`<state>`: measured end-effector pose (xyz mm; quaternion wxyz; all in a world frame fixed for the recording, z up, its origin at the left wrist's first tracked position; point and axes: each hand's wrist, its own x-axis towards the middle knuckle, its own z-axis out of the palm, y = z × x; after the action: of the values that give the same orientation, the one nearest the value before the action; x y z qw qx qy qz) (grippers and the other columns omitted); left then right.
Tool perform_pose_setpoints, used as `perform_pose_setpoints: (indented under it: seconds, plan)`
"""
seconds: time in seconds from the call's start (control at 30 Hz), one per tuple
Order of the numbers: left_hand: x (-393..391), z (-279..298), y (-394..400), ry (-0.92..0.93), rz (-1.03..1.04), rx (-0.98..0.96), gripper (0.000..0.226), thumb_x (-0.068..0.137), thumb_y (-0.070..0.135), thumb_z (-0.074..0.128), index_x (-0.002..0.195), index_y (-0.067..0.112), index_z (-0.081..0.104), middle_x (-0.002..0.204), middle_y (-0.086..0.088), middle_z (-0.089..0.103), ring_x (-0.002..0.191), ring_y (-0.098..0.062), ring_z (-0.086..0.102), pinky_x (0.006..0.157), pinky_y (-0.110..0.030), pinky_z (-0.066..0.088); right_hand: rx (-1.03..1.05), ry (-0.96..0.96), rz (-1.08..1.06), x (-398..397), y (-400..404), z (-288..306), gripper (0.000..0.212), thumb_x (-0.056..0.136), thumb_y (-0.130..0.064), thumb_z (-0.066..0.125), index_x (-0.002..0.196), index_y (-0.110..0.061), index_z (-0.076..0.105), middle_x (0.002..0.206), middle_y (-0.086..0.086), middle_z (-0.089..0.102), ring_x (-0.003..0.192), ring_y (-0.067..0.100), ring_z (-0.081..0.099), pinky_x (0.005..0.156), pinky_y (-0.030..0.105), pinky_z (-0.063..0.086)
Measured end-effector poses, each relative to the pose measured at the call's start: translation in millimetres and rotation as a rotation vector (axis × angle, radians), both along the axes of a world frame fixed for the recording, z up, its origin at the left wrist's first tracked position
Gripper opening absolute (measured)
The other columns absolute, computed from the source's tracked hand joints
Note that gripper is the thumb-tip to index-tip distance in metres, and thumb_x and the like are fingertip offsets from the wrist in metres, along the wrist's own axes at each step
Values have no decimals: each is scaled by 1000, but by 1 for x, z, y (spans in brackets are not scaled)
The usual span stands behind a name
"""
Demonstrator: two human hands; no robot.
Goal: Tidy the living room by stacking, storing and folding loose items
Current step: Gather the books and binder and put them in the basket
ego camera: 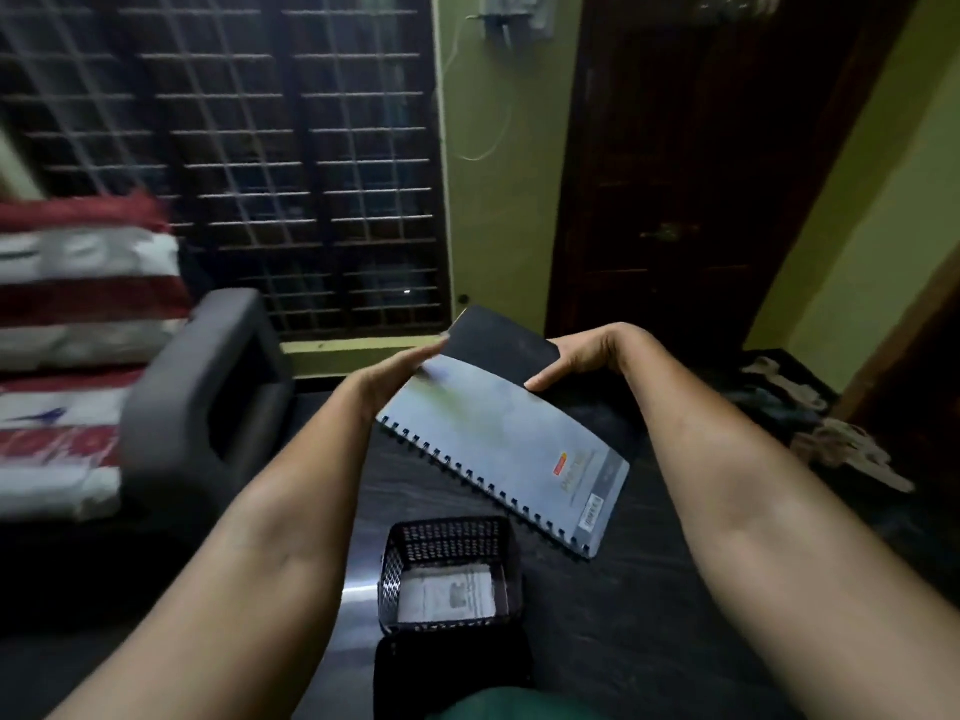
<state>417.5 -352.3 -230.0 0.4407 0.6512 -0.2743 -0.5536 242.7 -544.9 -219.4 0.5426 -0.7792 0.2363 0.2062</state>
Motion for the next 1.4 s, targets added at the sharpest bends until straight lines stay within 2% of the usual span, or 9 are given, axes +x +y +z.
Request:
perform_pose_setpoints:
  seconds: [0.23, 0.37, 0.5, 0.6, 0.7, 0.83, 1.0, 1.27, 1.4]
  plan:
    - [-33, -33, 22, -128, 349, 125, 15, 68, 34, 70, 60, 22, 76, 74, 0, 71, 77, -24, 62, 87, -34, 42, -118, 114, 147, 21, -32, -12, 52, 74, -41, 79, 116, -15, 63, 112, 5, 68, 95, 24, 67, 88, 41, 53]
    - [-46, -47, 27, -173, 447, 65, 11, 58, 38, 68, 54, 29, 74, 61, 13, 69, 86, -17, 56, 100, -35, 28, -221, -147, -188, 15, -64, -16, 67, 76, -68, 60, 124, -22, 54, 127, -3, 55, 102, 14, 55, 83, 31, 45]
    - [-55, -74, 42, -111, 567, 73, 18, 45, 37, 73, 60, 26, 74, 69, 9, 69, 92, -24, 51, 89, -32, 32, 56, 139, -451, -8, -82, -77, 112, 63, -94, 34, 152, -29, 11, 159, 14, 10, 134, 51, 29, 100, 70, 22]
    - [-48, -97, 45, -61, 625, 129, 44, 38, 45, 77, 77, 24, 78, 95, 5, 71, 122, -30, 47, 113, -44, 26, 537, 216, -429, -19, -57, -140, 129, 49, -101, 21, 136, -9, 49, 133, 27, 52, 115, 49, 52, 102, 67, 28]
    - [-42, -107, 39, -104, 656, 104, 38, 32, 47, 70, 66, 30, 75, 91, 12, 69, 126, -25, 46, 115, -45, 21, 839, 25, -511, -4, -39, -168, 111, 62, -93, 25, 128, -10, 59, 120, 18, 64, 100, 35, 66, 88, 49, 52]
    - [-17, -120, 28, 34, 644, 183, 42, 35, 40, 77, 73, 25, 73, 100, 4, 64, 107, -26, 49, 97, -41, 34, 754, 22, -519, 23, -42, -178, 60, 65, -55, 72, 100, -6, 70, 92, 15, 73, 77, 29, 72, 71, 43, 59]
    - [51, -151, 2, 264, 481, 304, 25, 81, 27, 59, 88, 5, 69, 80, -14, 71, 66, -26, 69, 62, -29, 56, 679, 90, -609, 62, -52, -209, 28, 75, -33, 72, 78, -6, 71, 70, 12, 72, 58, 24, 70, 52, 36, 58]
    - [155, -345, -65, -26, 549, 254, 70, 65, 53, 82, 115, 7, 64, 112, -7, 69, 97, -19, 66, 95, -38, 50, 544, 134, -901, 151, -67, -391, 114, 37, -41, 93, 131, 1, 45, 84, 20, 73, 71, 32, 72, 62, 44, 57]
    - [187, -491, -78, -46, 550, 260, 72, 54, 52, 86, 112, 13, 67, 104, -1, 73, 99, -17, 69, 95, -40, 52, 608, 174, -936, 163, -71, -500, 91, 59, -31, 87, 132, 6, 47, 98, 18, 71, 81, 30, 71, 74, 49, 58]
